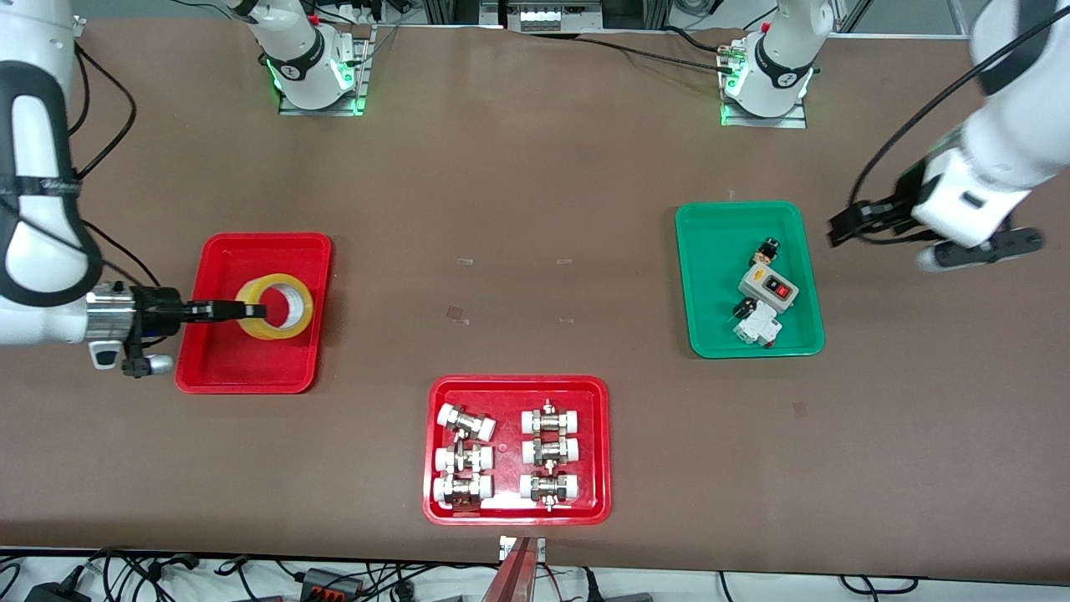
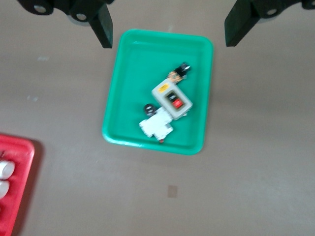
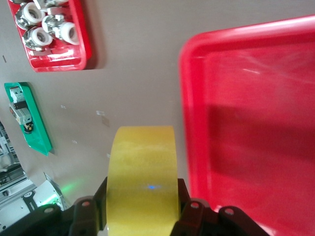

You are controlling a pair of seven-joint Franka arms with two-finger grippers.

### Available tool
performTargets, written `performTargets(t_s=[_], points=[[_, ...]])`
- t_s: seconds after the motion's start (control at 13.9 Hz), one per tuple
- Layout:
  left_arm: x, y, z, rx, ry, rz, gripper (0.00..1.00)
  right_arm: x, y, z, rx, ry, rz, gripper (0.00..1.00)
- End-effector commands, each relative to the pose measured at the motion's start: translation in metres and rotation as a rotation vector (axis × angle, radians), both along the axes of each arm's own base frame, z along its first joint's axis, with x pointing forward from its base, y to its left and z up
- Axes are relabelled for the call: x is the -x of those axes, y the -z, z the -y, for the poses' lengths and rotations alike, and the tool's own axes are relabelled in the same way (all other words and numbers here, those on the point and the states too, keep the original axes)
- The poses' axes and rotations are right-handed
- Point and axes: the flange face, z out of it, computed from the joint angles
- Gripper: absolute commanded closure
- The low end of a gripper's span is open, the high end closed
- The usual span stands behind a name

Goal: Left arm passes tape to right arm into tray
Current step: 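Lower the tape into the empty red tray with the right gripper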

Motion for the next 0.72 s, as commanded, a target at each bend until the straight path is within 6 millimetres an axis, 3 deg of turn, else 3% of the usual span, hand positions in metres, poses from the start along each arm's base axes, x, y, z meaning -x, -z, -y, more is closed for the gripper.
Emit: performTargets(t_s=[0.0, 0.22, 0.36, 0.65], points=[[0.024, -0.024, -0.037, -0.001, 0.102, 0.001, 0.00, 0.007, 0.032, 0.029, -0.064, -0.009, -0.003, 0.67], [0.047, -0.039, -0.071, 0.008, 0.169, 0.026, 0.00, 0.013, 0.057, 0.052, -0.110, -0.021, 0.026, 0.67], [0.059, -0.048, -0.073, -0.003, 0.201, 0.044, 0.00, 0.012, 0.066, 0.055, -0.134, -0.002, 0.031, 0.67], [0.055, -0.061, -0.074, -0.010, 0.193, 0.073, 0.00, 0.016, 0.077, 0.064, -0.163, -0.013, 0.051, 0.66]])
